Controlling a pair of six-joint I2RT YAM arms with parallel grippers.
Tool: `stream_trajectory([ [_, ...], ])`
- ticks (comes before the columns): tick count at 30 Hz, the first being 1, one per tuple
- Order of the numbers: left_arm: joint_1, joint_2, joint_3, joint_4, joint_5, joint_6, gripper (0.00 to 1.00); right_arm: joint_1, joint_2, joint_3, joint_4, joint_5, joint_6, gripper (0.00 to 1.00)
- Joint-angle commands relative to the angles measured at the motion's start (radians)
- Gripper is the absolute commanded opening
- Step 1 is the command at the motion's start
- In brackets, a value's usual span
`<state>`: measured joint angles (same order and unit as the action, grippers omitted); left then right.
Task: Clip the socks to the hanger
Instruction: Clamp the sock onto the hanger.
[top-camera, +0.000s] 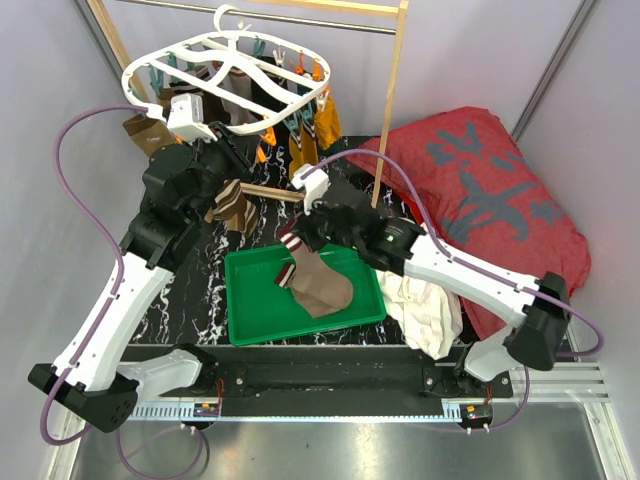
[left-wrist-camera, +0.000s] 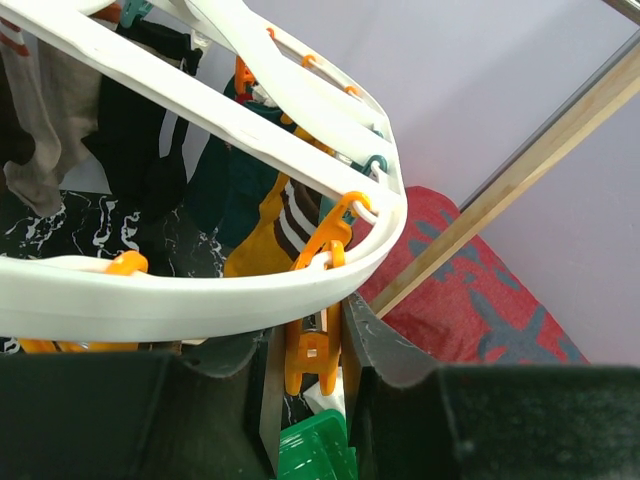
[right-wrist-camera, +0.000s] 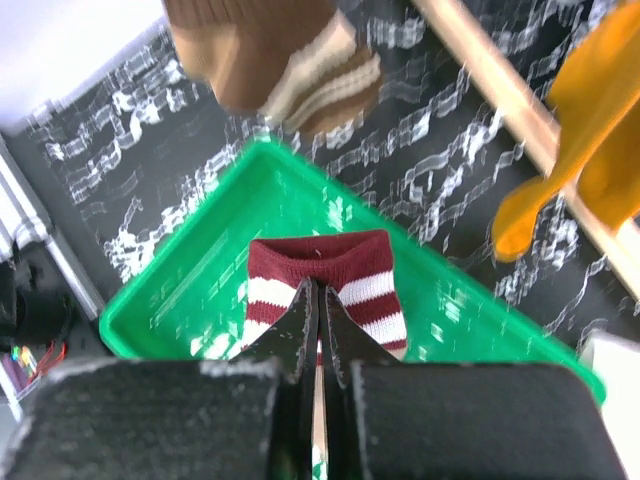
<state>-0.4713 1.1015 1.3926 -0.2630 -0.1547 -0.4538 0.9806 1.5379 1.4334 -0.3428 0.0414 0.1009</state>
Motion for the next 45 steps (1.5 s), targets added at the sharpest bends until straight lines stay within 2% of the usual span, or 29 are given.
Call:
stream_trajectory([
  [1, 0.003, -0.011, 0.04, 0.039, 0.043, -0.013, 0.0, -0.013, -0.11, -0.116, 0.382, 0.035, -0.055, 0.0],
  [6, 0.003, -0.009, 0.043, 0.05, 0.066, -0.032, 0.0, -0.033, -0.156, -0.214, 0.647, 0.002, -0.069, 0.0],
  [14, 0.003, -0.011, 0.042, 0.056, 0.099, -0.054, 0.0, -0.079, -0.162, -0.243, 0.812, -0.081, -0.053, 0.0],
  [32, 0.003, -0.006, 0.045, 0.05, 0.133, -0.066, 0.0, -0.126, -0.116, -0.194, 0.913, -0.215, -0.061, 0.0],
  [45, 0.003, -0.008, 0.036, 0.031, 0.118, -0.063, 0.0, -0.128, -0.102, -0.165, 0.936, -0.19, -0.087, 0.0],
])
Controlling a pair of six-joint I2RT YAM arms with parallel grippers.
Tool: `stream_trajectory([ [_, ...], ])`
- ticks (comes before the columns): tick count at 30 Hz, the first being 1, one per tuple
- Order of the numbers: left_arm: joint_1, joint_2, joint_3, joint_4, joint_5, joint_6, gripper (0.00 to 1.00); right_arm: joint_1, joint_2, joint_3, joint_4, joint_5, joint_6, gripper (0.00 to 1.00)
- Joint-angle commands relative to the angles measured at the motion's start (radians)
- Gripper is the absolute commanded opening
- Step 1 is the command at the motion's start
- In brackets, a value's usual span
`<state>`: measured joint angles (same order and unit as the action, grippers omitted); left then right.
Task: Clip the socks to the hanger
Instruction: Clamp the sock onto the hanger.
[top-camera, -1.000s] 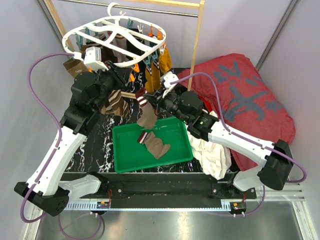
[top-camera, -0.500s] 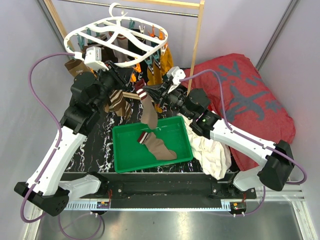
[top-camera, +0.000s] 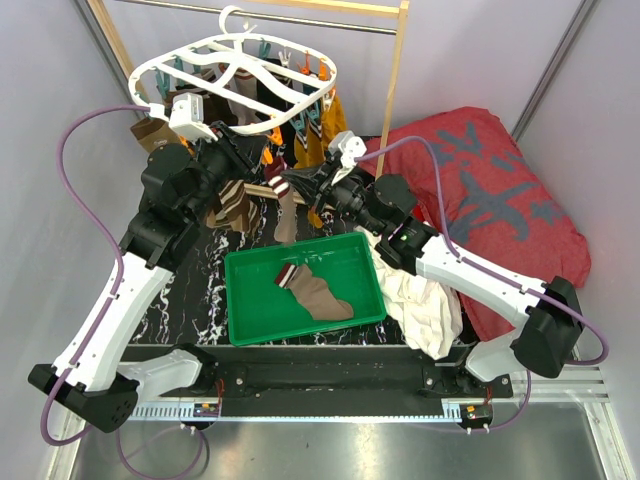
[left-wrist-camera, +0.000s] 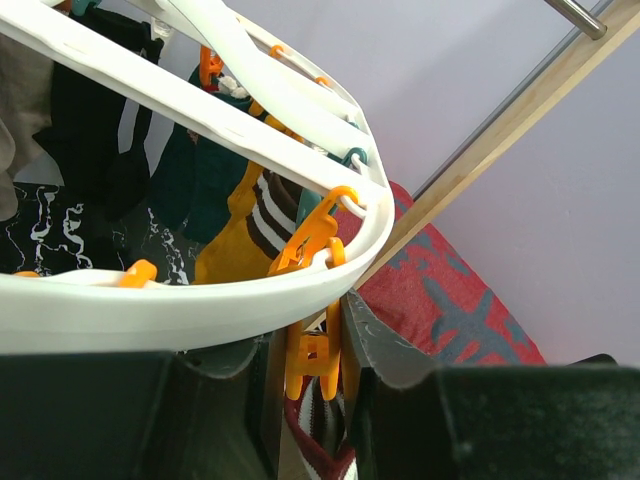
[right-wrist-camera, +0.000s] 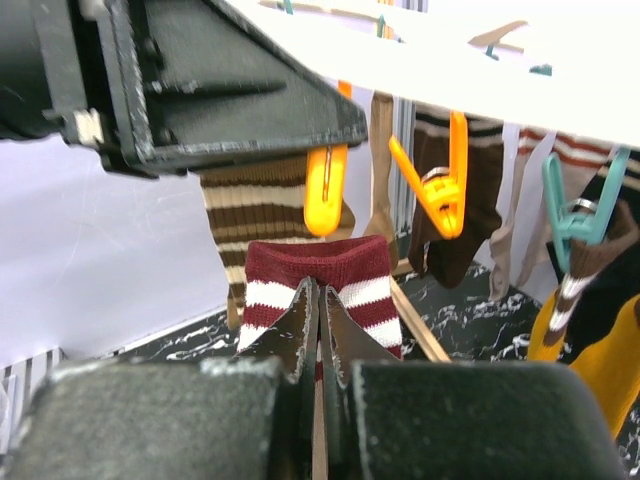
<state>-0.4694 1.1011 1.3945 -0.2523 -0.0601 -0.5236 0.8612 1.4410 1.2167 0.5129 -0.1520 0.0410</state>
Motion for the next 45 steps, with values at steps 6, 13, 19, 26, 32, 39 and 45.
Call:
stream_trajectory([
  [6, 0.002, -0.007, 0.034, 0.018, 0.006, 0.019, 0.0, -0.007, -0.016, 0.052, 0.087, 0.022, -0.03, 0.0],
  [13, 0.002, -0.01, 0.031, 0.01, 0.009, 0.02, 0.0, -0.008, 0.001, 0.07, 0.108, 0.037, -0.033, 0.0],
  [19, 0.002, -0.012, 0.026, 0.004, 0.002, 0.019, 0.0, -0.01, 0.01, 0.096, 0.108, 0.042, -0.035, 0.0],
  [26, 0.002, -0.009, 0.041, 0.005, 0.028, -0.004, 0.0, -0.01, 0.048, 0.126, 0.102, 0.02, -0.035, 0.0],
  [32, 0.002, -0.024, 0.038, 0.008, 0.037, -0.023, 0.03, -0.01, 0.076, 0.139, 0.11, 0.011, -0.029, 0.0],
  [39, 0.002, -0.043, 0.012, 0.005, 0.037, -0.021, 0.13, -0.01, 0.094, 0.175, 0.111, 0.009, -0.035, 0.0],
  [45, 0.002, -0.049, 0.0, -0.001, 0.016, -0.006, 0.42, -0.01, 0.107, 0.201, 0.105, -0.006, -0.035, 0.0],
])
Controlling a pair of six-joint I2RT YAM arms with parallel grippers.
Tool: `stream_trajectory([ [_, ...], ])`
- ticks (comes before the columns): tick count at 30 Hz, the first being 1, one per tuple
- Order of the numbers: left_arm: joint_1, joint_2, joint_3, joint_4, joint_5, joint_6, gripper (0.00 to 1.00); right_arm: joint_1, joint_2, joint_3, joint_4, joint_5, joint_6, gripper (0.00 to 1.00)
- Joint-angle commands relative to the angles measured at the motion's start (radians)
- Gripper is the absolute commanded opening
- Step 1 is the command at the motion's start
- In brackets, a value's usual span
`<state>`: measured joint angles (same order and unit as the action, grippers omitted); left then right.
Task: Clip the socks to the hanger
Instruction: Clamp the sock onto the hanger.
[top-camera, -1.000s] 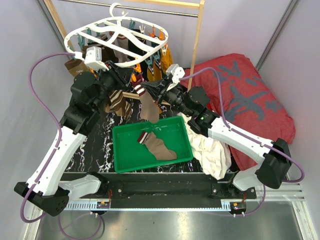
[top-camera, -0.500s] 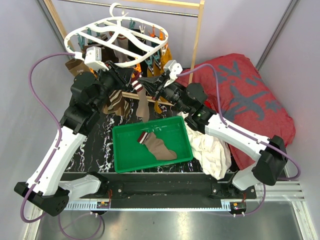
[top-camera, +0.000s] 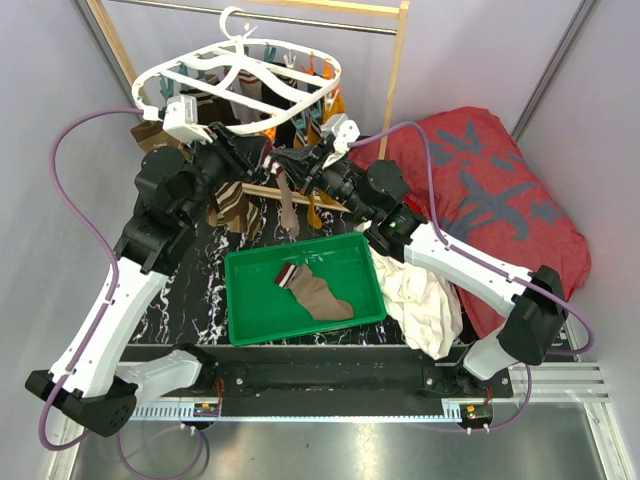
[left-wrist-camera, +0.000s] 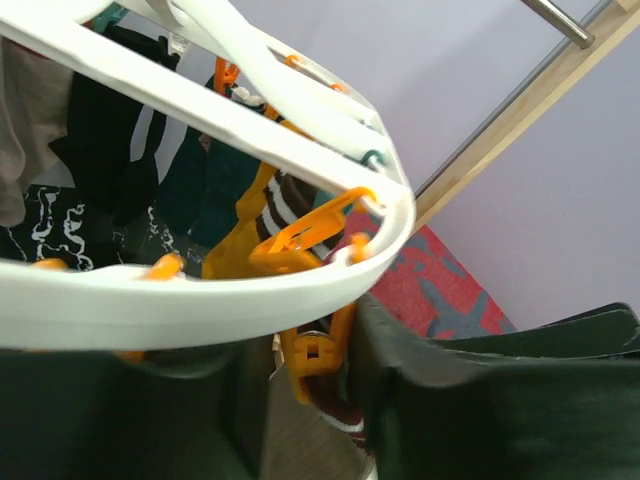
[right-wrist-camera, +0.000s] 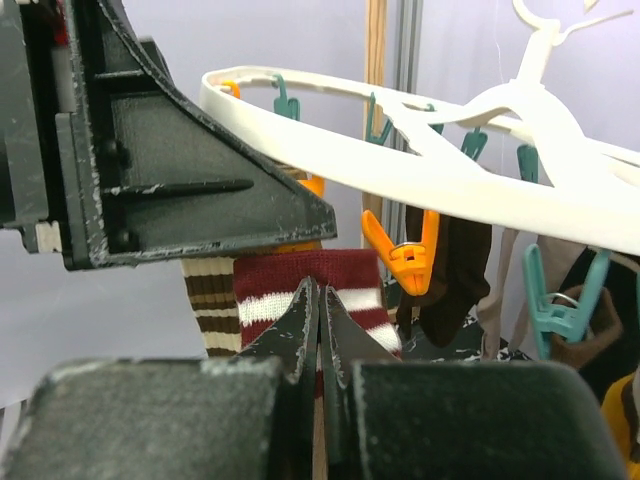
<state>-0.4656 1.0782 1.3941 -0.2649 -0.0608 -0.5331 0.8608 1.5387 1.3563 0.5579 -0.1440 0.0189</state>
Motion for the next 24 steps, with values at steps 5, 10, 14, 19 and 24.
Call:
stream_trajectory([
  [5, -0.002, -0.024, 0.019, 0.012, -0.019, 0.028, 0.77, -0.009, 0.02, 0.064, 0.056, -0.026, -0.002, 0.0],
  [10, 0.001, -0.011, 0.025, 0.007, -0.077, 0.071, 0.78, -0.012, 0.014, 0.05, 0.03, -0.006, 0.012, 0.14],
  [14, 0.01, 0.002, 0.029, -0.005, -0.12, 0.096, 0.78, -0.06, -0.012, 0.04, -0.027, -0.006, 0.114, 0.34],
  [19, 0.018, 0.008, 0.034, -0.008, -0.132, 0.117, 0.78, -0.138, 0.004, 0.055, -0.067, -0.121, 0.154, 0.46],
  [24, 0.018, 0.003, 0.036, -0.02, -0.132, 0.125, 0.78, -0.161, 0.067, 0.133, -0.09, -0.253, 0.15, 0.5],
])
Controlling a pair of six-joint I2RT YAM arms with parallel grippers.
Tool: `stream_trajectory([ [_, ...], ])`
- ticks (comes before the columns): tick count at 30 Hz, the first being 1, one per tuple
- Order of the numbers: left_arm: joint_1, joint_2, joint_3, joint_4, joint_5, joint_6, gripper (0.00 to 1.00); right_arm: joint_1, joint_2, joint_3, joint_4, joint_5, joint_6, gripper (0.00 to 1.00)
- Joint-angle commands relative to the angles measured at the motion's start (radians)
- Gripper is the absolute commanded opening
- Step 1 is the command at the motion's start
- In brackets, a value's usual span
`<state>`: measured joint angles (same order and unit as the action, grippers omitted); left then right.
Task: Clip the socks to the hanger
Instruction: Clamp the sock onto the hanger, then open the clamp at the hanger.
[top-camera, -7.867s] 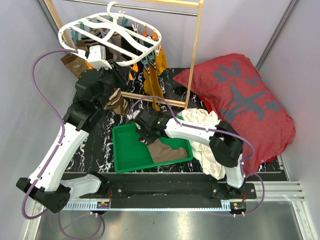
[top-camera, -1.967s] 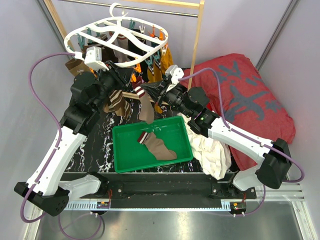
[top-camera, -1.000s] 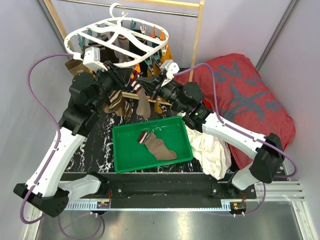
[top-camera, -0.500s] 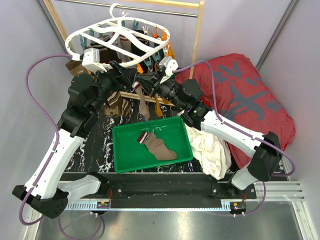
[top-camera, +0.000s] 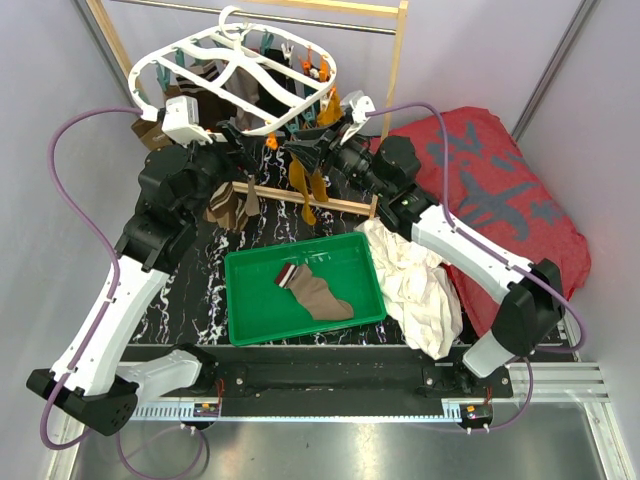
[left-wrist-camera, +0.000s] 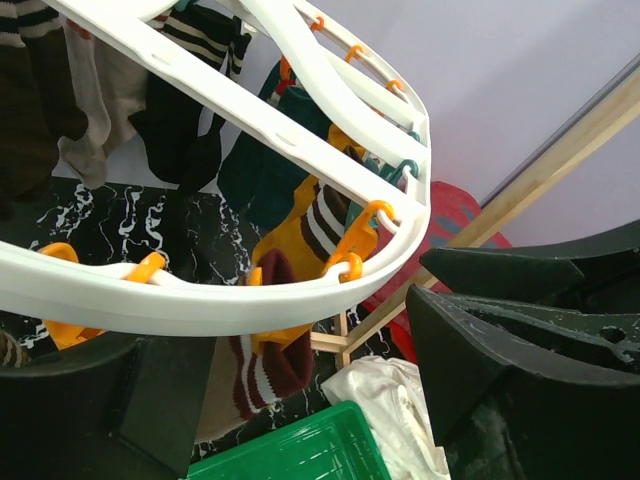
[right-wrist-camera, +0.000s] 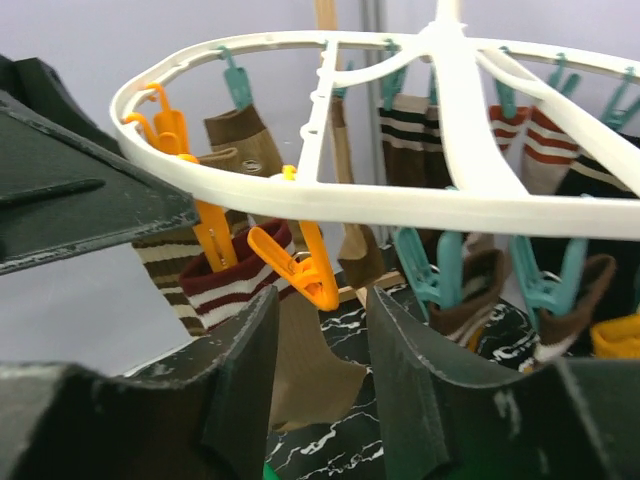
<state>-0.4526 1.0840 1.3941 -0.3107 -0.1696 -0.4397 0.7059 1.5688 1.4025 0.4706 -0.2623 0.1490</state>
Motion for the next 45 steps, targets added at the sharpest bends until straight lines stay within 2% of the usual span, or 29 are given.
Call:
stream_trajectory([
  [1, 0.005, -0.004, 0.04, 0.022, -0.024, 0.038, 0.78, -0.006, 0.065, 0.098, -0.003, -0.149, 0.018, 0.5],
  [8, 0.005, -0.01, 0.045, 0.002, -0.019, 0.053, 0.78, -0.011, 0.177, 0.205, 0.002, -0.278, 0.038, 0.55],
  [13, 0.006, -0.025, 0.045, -0.007, -0.016, 0.059, 0.78, -0.011, 0.226, 0.24, 0.011, -0.279, 0.032, 0.63],
  [22, 0.005, -0.035, 0.046, -0.027, -0.008, 0.055, 0.78, -0.011, 0.246, 0.242, 0.066, -0.293, 0.044, 0.64],
  [26, 0.005, -0.032, 0.054, -0.031, -0.001, 0.053, 0.78, -0.011, 0.228, 0.224, 0.082, -0.29, 0.046, 0.59],
  [29, 0.006, -0.03, 0.062, -0.037, 0.007, 0.053, 0.77, -0.011, 0.206, 0.204, 0.086, -0.287, 0.035, 0.47],
  [30, 0.006, -0.029, 0.063, -0.041, 0.008, 0.053, 0.77, -0.011, 0.195, 0.201, 0.086, -0.285, 0.034, 0.4],
  [32, 0.005, -0.03, 0.066, -0.048, 0.012, 0.049, 0.77, -0.011, 0.185, 0.185, 0.091, -0.285, 0.034, 0.34],
  [33, 0.006, -0.032, 0.068, -0.048, 0.013, 0.047, 0.77, -0.011, 0.177, 0.178, 0.094, -0.285, 0.032, 0.28],
  [36, 0.006, -0.033, 0.08, -0.059, 0.016, 0.045, 0.77, -0.011, 0.166, 0.168, 0.092, -0.281, 0.031, 0.17],
  [37, 0.006, -0.036, 0.086, -0.067, 0.019, 0.044, 0.77, -0.013, 0.163, 0.165, 0.092, -0.281, 0.029, 0.1],
  [41, 0.005, -0.03, 0.12, -0.102, 0.08, 0.071, 0.77, -0.003, 0.128, 0.145, 0.063, -0.246, 0.023, 0.06],
  [44, 0.006, -0.018, 0.18, -0.16, 0.143, 0.079, 0.76, 0.03, 0.082, 0.121, 0.004, -0.146, -0.053, 0.04],
  [45, 0.006, -0.019, 0.2, -0.174, 0.154, 0.076, 0.76, 0.046, 0.064, 0.121, -0.039, -0.071, -0.08, 0.04],
])
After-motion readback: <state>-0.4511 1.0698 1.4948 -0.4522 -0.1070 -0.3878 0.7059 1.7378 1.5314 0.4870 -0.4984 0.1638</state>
